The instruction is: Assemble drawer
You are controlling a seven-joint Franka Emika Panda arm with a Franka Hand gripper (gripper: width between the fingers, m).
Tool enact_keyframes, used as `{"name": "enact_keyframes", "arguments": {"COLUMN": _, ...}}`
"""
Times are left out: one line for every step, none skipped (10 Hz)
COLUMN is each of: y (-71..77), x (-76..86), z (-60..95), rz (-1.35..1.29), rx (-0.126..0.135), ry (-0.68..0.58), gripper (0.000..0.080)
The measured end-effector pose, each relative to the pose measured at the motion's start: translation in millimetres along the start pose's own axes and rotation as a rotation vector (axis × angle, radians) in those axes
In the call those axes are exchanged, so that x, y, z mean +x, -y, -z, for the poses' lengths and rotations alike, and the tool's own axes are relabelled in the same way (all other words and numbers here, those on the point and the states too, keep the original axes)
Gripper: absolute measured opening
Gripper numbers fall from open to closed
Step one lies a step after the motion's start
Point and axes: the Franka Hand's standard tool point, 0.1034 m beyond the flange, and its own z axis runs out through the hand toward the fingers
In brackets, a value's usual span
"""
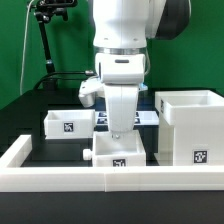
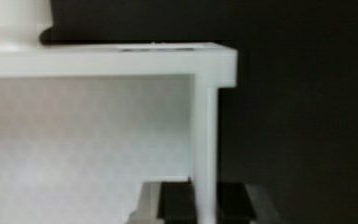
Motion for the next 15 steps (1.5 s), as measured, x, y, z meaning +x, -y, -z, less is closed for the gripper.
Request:
{"name": "enact_keyframes", "arguments": {"y": 0.0, "x": -0.2, "z": 0.0, "rz": 0.0, "rx": 0.0, "ry": 0.0, "gripper": 0.0041}}
{"name": "enact_keyframes", "arguments": {"y": 0.0, "x": -0.5, "z": 0.0, "rz": -0.001, "rx": 0.0, "ry": 0.0, "gripper": 0.0041}}
{"name": "enact_keyframes", "arguments": {"y": 0.1, "x": -0.9, "z": 0.0, "rz": -0.001, "rx": 0.0, "ry": 0.0, "gripper": 0.0041}}
{"name": "enact_keyframes", "arguments": {"y": 1.3, "x": -0.6, "z": -1.1, "rz": 0.001, "rx": 0.0, "ry": 0.0, "gripper": 0.0041}}
{"name": "enact_keyframes", "arguments": {"y": 4.1, "x": 1.2, "z": -3.1, "rz": 0.001, "rx": 0.003, "ry": -0.002, "gripper": 0.0041}}
{"name": "enact_keyframes", "arguments": {"y": 3.7, "x": 6.8, "z": -3.1, "rz": -0.006, "rx": 0.003, "ry": -0.006, "gripper": 0.0041}}
{"name": "enact_keyframes", "arguments": {"y": 3.4, "x": 13.1, "z": -3.2, "rz": -0.019, "rx": 0.003, "ry": -0.01, "gripper": 0.0041}}
{"name": "enact_keyframes", "arguments": {"y": 2.5, "x": 18.6, "z": -2.7, "rz": -0.025, "rx": 0.001, "ry": -0.013, "gripper": 0.0041}}
{"name": "enact_keyframes", "arguments": {"y": 1.0, "x": 23.7, "z": -1.7, "rz": -0.025, "rx": -0.002, "ry": -0.017, "gripper": 0.0041}}
{"name": "enact_keyframes", "arguments": {"y": -1.2, "x": 29.8, "z": -0.2, "rz": -0.023, "rx": -0.005, "ry": -0.02, "gripper": 0.0041}}
{"name": "enact_keyframes", "arguments": {"y": -2.4, "x": 33.1, "z": 0.9, "rz": -0.026, "rx": -0.006, "ry": -0.021, "gripper": 0.0041}}
{"name": "enact_keyframes", "arguments": {"y": -1.7, "x": 30.6, "z": 0.3, "rz": -0.03, "rx": -0.004, "ry": -0.02, "gripper": 0.0041}}
{"name": "enact_keyframes", "arguments": {"y": -1.7, "x": 29.7, "z": 0.3, "rz": -0.03, "rx": -0.004, "ry": -0.02, "gripper": 0.0041}}
{"name": "enact_keyframes", "arguments": {"y": -1.7, "x": 29.3, "z": 0.2, "rz": -0.031, "rx": -0.004, "ry": -0.02, "gripper": 0.0041}}
{"name": "enact_keyframes", "arguments": {"y": -1.7, "x": 29.0, "z": 0.2, "rz": -0.031, "rx": -0.004, "ry": -0.019, "gripper": 0.0041}}
